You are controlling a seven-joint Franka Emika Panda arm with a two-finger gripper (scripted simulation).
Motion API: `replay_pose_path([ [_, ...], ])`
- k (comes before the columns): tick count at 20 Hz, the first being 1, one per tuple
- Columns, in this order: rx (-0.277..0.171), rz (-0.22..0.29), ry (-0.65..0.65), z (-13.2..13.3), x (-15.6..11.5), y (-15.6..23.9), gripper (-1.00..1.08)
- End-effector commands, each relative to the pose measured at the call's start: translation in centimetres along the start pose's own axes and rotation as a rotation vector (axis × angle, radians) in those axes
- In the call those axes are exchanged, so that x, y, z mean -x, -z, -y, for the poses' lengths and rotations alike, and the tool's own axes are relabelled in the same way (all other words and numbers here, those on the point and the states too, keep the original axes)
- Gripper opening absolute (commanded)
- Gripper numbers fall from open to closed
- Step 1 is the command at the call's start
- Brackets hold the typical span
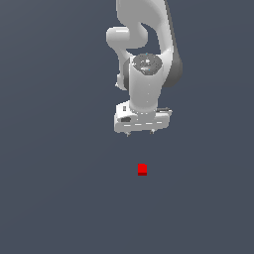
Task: Pick up the red cube and move it to a goal position.
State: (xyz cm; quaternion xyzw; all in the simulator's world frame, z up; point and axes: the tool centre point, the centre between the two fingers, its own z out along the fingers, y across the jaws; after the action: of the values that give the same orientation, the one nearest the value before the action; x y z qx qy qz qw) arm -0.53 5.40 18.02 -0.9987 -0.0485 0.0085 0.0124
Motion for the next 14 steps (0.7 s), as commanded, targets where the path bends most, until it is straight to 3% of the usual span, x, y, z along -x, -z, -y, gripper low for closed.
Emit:
replay_pose_path([
  [1, 0.0, 0.0, 0.0, 0.0, 0.0, 0.0, 1.0],
  [14, 0.006, -0.004, -0.047, 0.3, -2.1, -3.8, 1.0],
])
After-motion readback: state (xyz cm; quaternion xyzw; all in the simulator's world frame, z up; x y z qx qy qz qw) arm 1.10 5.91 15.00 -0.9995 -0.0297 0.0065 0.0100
